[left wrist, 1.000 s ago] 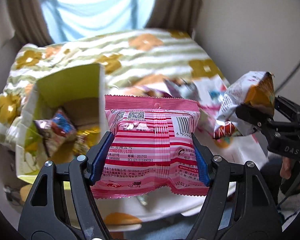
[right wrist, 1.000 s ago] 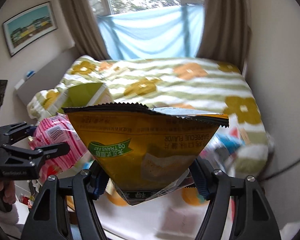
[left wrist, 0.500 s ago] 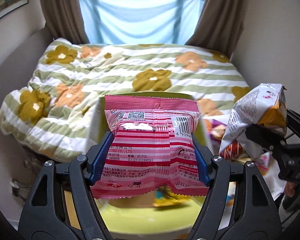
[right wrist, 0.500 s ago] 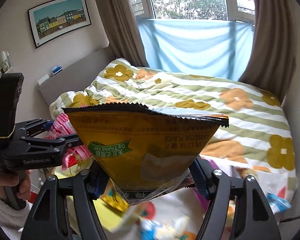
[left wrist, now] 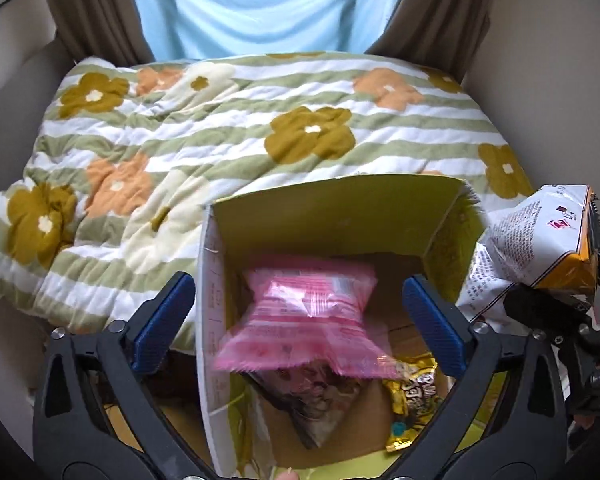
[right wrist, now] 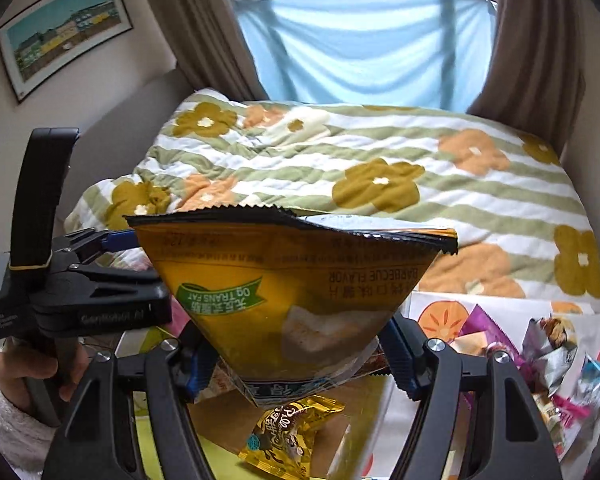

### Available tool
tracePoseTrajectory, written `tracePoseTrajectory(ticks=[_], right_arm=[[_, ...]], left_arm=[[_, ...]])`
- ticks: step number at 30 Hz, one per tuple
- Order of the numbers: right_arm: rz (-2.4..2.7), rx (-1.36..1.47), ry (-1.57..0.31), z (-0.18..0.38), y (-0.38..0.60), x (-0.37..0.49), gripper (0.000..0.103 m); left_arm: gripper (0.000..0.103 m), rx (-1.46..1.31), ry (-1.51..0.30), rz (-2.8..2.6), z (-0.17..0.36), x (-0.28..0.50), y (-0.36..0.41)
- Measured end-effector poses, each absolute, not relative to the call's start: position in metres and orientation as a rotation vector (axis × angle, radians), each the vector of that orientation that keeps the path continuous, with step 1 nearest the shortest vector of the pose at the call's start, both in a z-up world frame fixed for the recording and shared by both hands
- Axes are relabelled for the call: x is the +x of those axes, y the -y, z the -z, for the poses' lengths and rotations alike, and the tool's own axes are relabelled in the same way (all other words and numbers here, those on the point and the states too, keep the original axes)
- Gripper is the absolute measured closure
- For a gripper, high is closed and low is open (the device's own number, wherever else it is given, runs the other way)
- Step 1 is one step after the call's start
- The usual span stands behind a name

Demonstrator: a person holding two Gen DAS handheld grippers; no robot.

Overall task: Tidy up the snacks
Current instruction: 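Lift both packets over the box and release them inside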

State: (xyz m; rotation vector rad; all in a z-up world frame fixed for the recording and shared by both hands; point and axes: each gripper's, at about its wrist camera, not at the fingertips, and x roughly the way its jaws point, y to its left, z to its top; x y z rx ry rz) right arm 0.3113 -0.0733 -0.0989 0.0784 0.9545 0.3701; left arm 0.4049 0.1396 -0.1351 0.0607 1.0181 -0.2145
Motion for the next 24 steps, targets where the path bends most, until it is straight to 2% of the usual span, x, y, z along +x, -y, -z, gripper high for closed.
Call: tracePoseTrajectory(ticks=[20,22,23,24], right_arm=[[-0.439,0.009,-1.072,0.128,0.055,0.329,0.036],[-0.452,0.008,-1.07,0.13,0.052,0.331,0.034],[-0.454,0.013,-1.064,0.131,0.052,0.331,0.027],[-0.452,0.024,-1.054,0.13,0.053,0.331,0.012]], left_arm=[[0.001,0.024,-1.046,0.127,0.141,0.34,-0.164],[0.001,0.023,-1.045,0.119,0.14,0.337,-0.165],[0.001,0.024,-1.046,0.115,0.14,0.335,-0.165],[0.001,0.024,-1.047,0.113,0.14,0.333,-0.167]])
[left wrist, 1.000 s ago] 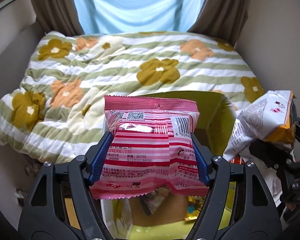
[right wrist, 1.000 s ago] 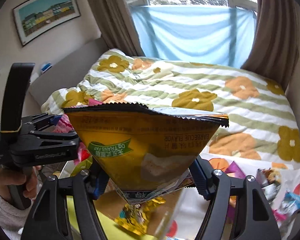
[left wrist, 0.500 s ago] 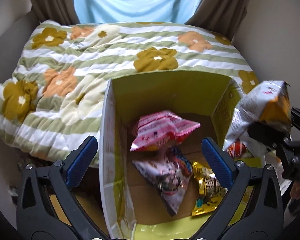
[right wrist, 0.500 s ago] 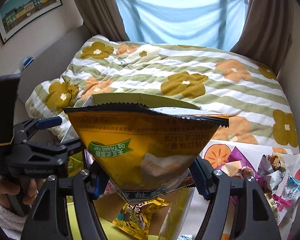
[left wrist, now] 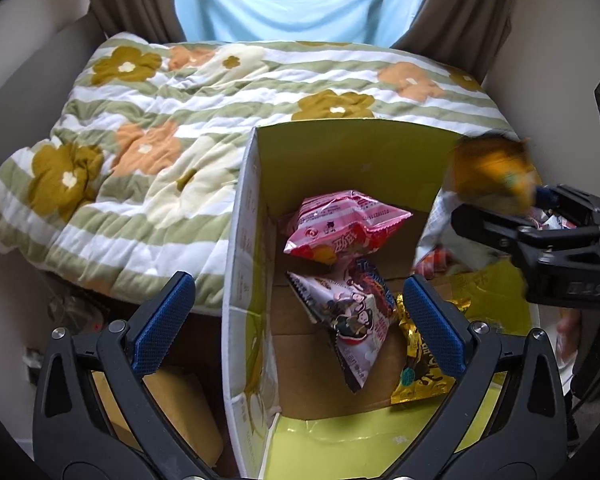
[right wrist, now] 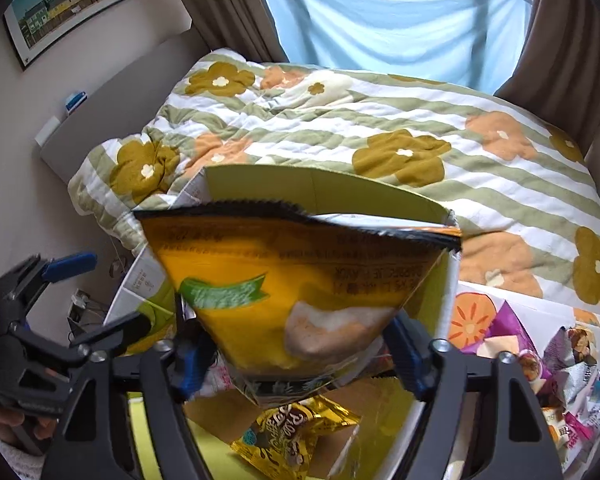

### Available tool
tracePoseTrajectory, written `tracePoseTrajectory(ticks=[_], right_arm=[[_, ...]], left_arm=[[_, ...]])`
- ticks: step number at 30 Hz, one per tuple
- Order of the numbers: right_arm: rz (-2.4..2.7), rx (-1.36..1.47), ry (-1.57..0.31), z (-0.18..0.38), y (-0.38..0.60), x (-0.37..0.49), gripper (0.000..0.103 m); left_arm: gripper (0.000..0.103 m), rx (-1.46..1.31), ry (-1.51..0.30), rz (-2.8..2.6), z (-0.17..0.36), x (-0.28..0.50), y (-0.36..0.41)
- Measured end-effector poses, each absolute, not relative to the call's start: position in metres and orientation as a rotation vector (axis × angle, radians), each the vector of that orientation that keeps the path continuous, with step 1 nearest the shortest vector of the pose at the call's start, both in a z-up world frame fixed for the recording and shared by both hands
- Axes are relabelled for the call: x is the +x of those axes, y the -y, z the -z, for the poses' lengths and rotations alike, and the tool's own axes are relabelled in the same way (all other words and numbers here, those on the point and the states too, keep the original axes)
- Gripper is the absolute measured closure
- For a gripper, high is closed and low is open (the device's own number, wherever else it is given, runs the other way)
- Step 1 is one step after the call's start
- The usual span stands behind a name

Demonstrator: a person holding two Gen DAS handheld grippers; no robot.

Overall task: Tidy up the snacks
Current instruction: 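Lift both packets over the box and release them inside, then move both tools back from the box toward the remaining snacks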

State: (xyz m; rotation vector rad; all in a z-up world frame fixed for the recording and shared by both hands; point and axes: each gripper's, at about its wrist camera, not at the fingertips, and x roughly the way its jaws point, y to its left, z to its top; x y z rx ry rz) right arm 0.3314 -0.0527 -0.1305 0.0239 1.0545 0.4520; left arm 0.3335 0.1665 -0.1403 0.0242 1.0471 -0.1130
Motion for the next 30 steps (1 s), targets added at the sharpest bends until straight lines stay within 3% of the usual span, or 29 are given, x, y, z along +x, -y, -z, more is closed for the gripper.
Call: tracePoseTrajectory(ticks=[2,7,19,30], right_arm=[[-0.451,0.067,-1.033,0.127,0.056,0.329,0.0],[-0.449,0.09,-0.941,0.116,0.064,0.308,0.0],[-0.402,0.081,-0.951,0.091,0.071,0.269,0.0],[-0.177,0.128,-0.932,0.065,0.136,0.211,0.0]], left_arm=[[0.001,0.022,-1.055,0.109,0.14,0.329,-0.167],[0.001,0.015,-1.06,0.107,0.139,0.313,-0.165],[0.001,0.017,-1.004,0.146,0.11,0.282,-0.154],[0.001,0.06,-0.97,0.367,0.096,0.253,-0.075]])
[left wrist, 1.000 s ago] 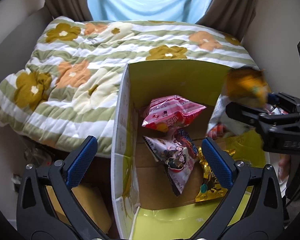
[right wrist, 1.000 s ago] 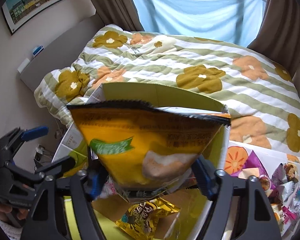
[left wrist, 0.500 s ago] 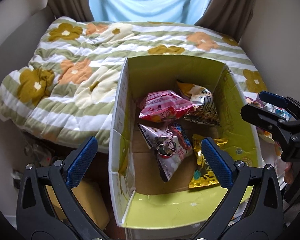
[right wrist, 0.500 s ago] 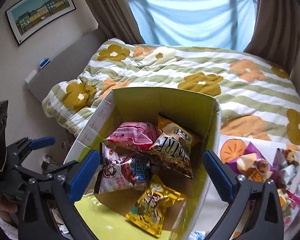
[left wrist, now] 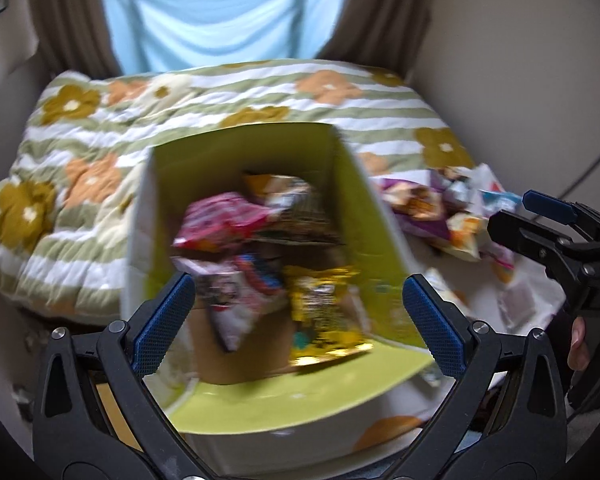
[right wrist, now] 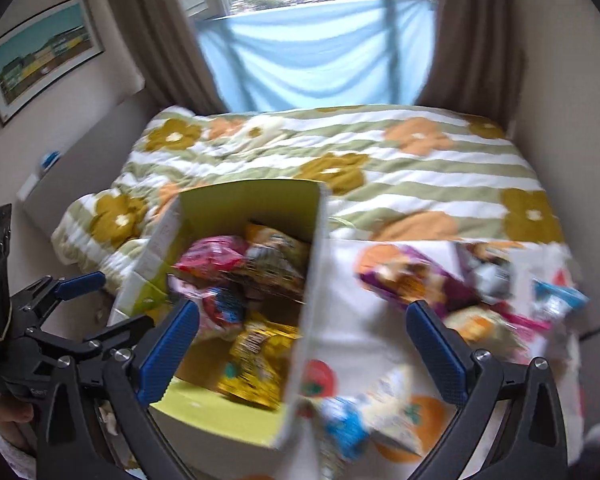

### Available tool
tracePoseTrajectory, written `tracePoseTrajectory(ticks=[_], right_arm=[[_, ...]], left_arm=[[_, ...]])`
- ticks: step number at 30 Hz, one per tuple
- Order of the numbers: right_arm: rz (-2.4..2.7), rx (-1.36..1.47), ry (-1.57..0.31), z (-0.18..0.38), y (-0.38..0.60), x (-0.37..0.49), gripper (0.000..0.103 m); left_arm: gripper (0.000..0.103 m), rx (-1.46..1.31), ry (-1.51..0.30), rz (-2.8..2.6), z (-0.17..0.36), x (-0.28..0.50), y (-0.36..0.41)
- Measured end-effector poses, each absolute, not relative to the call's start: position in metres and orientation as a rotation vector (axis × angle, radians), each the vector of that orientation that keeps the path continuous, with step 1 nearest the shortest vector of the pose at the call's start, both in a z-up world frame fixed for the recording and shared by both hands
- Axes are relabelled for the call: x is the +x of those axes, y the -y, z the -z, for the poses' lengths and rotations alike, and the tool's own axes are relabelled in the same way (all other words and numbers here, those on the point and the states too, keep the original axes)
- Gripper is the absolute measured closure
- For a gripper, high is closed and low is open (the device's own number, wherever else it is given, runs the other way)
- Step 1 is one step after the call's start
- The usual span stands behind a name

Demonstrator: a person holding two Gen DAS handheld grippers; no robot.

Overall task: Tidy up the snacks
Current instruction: 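Move both tools back from the box toward the remaining snacks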

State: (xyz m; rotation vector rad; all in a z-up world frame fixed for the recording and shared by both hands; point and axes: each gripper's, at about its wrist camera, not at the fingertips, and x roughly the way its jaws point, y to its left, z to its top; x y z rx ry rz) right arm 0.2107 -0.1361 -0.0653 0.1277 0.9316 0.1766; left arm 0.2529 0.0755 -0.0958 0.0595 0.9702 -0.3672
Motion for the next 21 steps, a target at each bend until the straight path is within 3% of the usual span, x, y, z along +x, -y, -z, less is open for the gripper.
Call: tracePoseTrajectory(ticks=[9,21], right_arm=[[-0.027,0.183,-0.926,0.062,0.232,0.158,0.0],[-0.045,0.13,-1.034,0.102,0.346,0.108,0.0]], left_arm=[[0.001,0.173,-0.951,0.446,0.092,0.21,0.016],[0.001,0.504,-1.001,0.437,0.142,0.156,0.146]])
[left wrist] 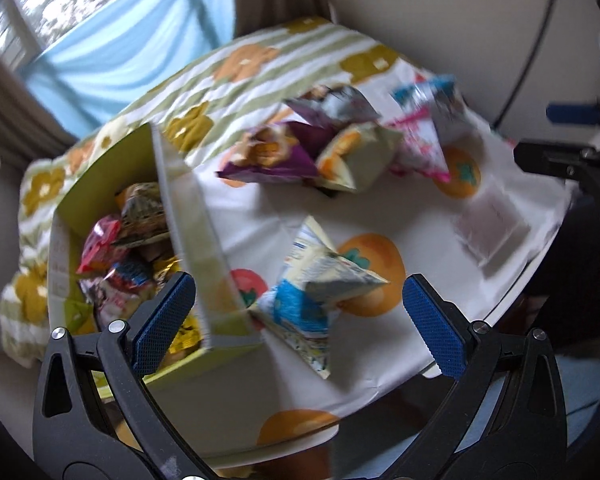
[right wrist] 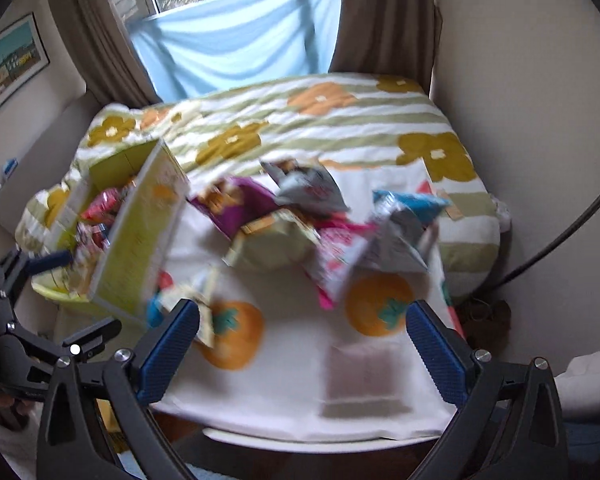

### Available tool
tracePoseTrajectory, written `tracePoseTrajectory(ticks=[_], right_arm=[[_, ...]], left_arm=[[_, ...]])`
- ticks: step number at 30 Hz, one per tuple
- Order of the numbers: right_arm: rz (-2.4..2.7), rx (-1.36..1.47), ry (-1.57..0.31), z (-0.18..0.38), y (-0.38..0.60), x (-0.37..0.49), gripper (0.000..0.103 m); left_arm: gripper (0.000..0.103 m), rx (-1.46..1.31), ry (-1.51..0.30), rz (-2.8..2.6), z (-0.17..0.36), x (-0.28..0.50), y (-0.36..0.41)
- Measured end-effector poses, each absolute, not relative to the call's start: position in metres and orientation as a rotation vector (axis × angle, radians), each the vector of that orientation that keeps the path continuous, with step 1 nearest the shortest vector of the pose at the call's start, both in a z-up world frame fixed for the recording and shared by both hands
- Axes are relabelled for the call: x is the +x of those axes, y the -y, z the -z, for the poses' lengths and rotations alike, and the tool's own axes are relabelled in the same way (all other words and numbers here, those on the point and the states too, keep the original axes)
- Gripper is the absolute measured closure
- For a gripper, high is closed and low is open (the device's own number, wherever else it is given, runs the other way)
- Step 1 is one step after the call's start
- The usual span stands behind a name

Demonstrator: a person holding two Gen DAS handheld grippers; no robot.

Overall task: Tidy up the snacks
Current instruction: 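Move both tools back from the box toward the remaining snacks, then grasp the white-blue triangular bag with the left tool while the right tool grasps the white square pack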

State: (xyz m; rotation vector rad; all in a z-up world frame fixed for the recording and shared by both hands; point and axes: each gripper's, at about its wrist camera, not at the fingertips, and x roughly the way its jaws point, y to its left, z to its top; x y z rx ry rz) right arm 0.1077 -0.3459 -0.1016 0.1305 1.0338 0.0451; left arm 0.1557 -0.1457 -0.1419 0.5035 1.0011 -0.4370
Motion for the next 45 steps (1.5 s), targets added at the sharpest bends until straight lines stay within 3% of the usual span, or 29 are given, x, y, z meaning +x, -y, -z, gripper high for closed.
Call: tracePoseTrajectory(ticks=[16,29,35,45], right_arm=[[-0.014,0.238,-1.193,0.19,0.378,0.088,0.0],[0.029,0.212,-1.237,0.223,0.373,0.093,0.0],[0.049,0.159,-1.271,0.237,0.375,0.098,0.0],[0.04,0.129,-1.29,0.248,0.377,0.102,0.0]], left_arm=[[0.001,0.982,-1.135,0.434,0.244,0.169,0.197],[0.001,0.839,-1.321,0.396,0.282,0.199,0.186],[0.017,0.795,-1.331,0.377,0.293,0.206,0.185],[0.027,0.758,-1.323,0.402,0.287,0.197,0.176]])
